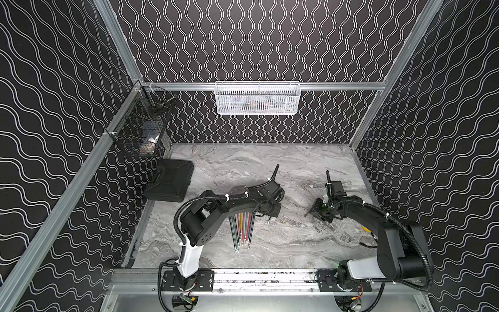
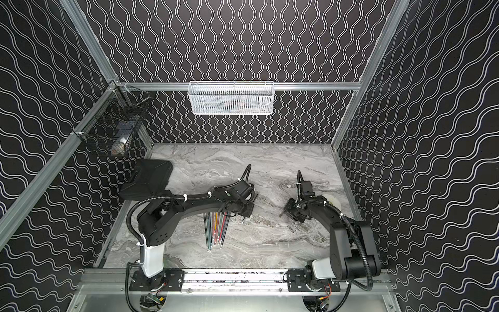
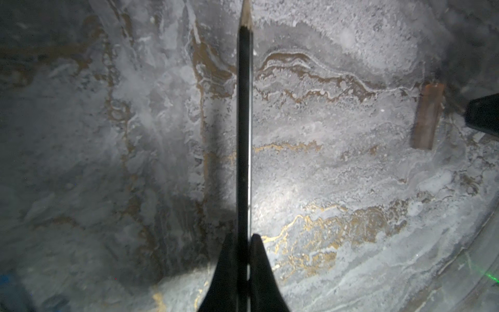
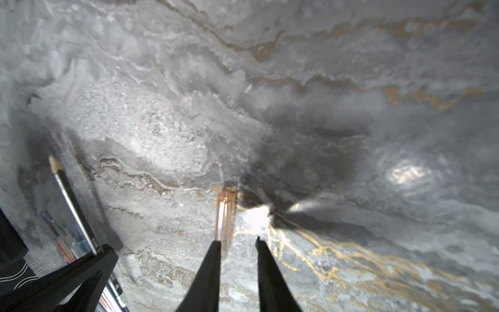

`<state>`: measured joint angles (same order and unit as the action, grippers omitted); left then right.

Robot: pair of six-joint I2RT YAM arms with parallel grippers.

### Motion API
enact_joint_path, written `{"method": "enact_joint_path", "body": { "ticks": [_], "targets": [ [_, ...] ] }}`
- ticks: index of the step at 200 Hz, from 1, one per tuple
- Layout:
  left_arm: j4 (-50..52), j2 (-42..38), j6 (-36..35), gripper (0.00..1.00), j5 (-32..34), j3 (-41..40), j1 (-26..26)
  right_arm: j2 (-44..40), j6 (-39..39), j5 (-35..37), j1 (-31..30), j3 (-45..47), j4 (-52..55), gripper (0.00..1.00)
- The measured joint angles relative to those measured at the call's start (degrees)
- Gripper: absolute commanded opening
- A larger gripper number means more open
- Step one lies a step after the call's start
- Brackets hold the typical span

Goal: Remove the protective cover of the pencils
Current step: Place the protective sleeve at the center of the board, then place the pencil at the center of the board.

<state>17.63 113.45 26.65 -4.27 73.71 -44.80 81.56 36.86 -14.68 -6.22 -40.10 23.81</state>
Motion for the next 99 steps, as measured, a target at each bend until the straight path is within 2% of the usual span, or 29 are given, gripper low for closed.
{"method": "enact_joint_path", "body": {
  "ticks": [60, 99],
  "targets": [
    [2.2, 0.9, 1.0, 0.00, 1.2, 1.2, 1.5, -5.0, -1.9, -2.8, 0.1, 0.0, 0.1, 0.30],
    [3.5, 0.9, 5.6, 0.00, 3.8, 1.3, 2.2, -10.1, -2.4, -4.1, 0.1, 1.7, 0.8, 0.30]
  ]
}}
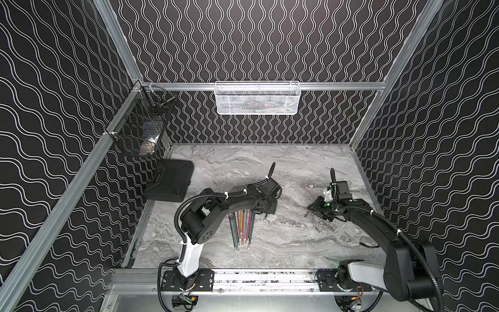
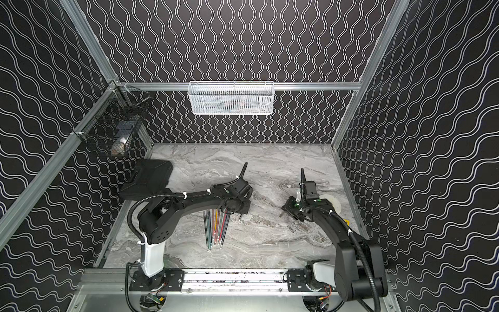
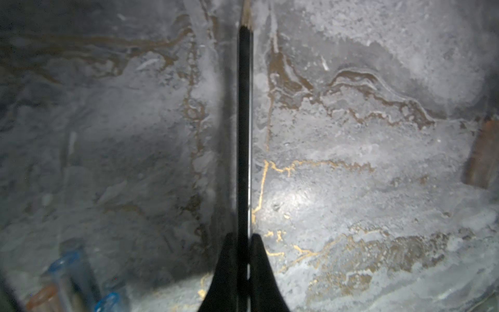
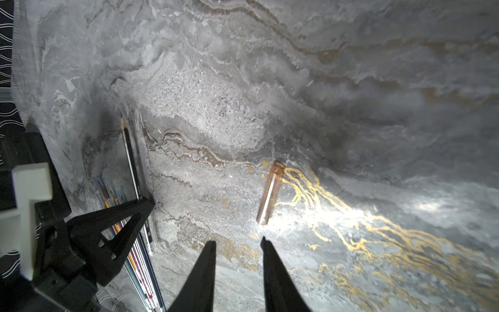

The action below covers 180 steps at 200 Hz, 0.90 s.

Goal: Remove the protective cover of the pencils
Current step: Place the pencil at the center of the board.

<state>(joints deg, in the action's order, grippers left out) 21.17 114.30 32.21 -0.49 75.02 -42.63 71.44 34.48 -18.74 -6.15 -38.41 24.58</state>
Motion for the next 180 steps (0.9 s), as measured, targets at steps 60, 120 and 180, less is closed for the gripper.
{"method": "enact_joint_path", "body": {
  "ticks": [60, 120, 180],
  "targets": [
    [-2.0, -1.3, 5.5, 0.03, 1.8, -2.5, 1.4, -4.1, -0.6, 0.0, 0.0, 2.0, 2.1, 0.31],
    [-3.4, -1.6, 5.5, 0.24, 2.5, -3.5, 1.5, -3.9, -0.8, -0.9, 0.0, 2.3, 2.1, 0.31],
    [-2.8, -1.9, 5.3, 0.24, 3.4, -3.5, 1.5, -3.7, -0.8, -2.6, 0.0, 2.3, 2.1, 0.32]
  ]
}}
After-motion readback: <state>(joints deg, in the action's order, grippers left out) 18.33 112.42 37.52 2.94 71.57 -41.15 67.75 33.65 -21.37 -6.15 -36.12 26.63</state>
